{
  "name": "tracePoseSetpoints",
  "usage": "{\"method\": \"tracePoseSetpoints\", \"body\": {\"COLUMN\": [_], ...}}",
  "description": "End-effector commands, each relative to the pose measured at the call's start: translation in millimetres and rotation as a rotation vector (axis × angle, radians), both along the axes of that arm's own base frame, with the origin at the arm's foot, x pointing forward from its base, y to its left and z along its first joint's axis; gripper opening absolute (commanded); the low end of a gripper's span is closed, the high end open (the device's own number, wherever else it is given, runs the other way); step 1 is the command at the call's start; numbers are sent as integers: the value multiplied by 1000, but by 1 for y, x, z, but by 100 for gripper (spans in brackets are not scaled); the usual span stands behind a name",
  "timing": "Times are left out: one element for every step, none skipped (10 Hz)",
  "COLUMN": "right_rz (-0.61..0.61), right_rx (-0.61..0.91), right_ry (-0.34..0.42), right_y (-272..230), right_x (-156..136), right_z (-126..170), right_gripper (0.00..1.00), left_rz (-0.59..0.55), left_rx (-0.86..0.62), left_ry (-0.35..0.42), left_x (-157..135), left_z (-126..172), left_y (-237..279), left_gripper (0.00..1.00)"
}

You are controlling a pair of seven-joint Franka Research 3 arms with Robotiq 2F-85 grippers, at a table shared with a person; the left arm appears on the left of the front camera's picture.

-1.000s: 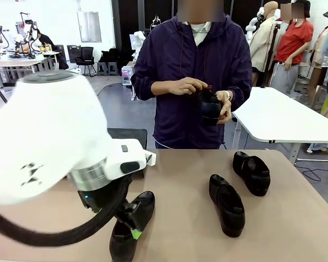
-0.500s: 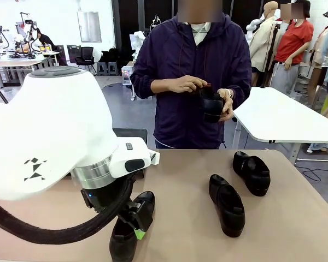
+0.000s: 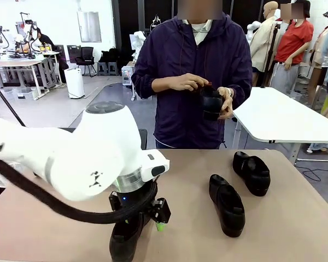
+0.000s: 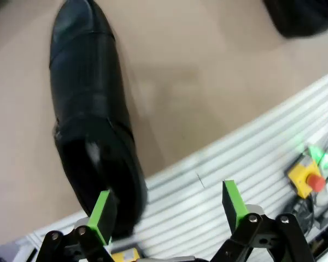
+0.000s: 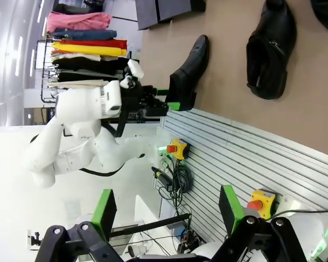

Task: Organize the shoes by placing them on the stand.
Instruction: Place the Shoe from the middle of the table onto the Shoes Stand.

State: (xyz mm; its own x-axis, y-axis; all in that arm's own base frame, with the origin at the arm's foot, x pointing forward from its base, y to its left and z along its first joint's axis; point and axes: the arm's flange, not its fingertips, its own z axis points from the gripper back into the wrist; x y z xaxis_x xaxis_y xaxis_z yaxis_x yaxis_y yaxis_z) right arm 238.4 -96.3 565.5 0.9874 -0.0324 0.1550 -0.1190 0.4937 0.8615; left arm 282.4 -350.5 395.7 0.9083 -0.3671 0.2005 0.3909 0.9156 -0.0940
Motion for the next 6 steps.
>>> {"method": "tracePoseSetpoints", "body": {"right_rz": [-5, -5, -5, -5, -5, -5], "right_rx": [25, 25, 25, 25, 25, 25], "right_ry": [-3, -3, -3, -3, -3, -3], "right_y": [1, 1, 1, 1, 1, 1], "right_x": [1, 1, 1, 1, 1, 1], "right_z": [7, 7, 7, 7, 7, 7], "right_gripper": [100, 100, 100, 100, 100, 100], "left_rz": [63, 70, 63, 74, 74, 76], "left_rx": [94, 101, 108, 114, 121, 137], "left_ry": [-46, -32, -15, -14, -19, -14], "left_x": [20, 26, 31, 34, 36, 39], "left_z": [-18, -26, -32, -39, -44, -49], "left_y": [-12, -13, -13, -12, -13, -15], "left_gripper": [100, 100, 100, 100, 100, 100]}}
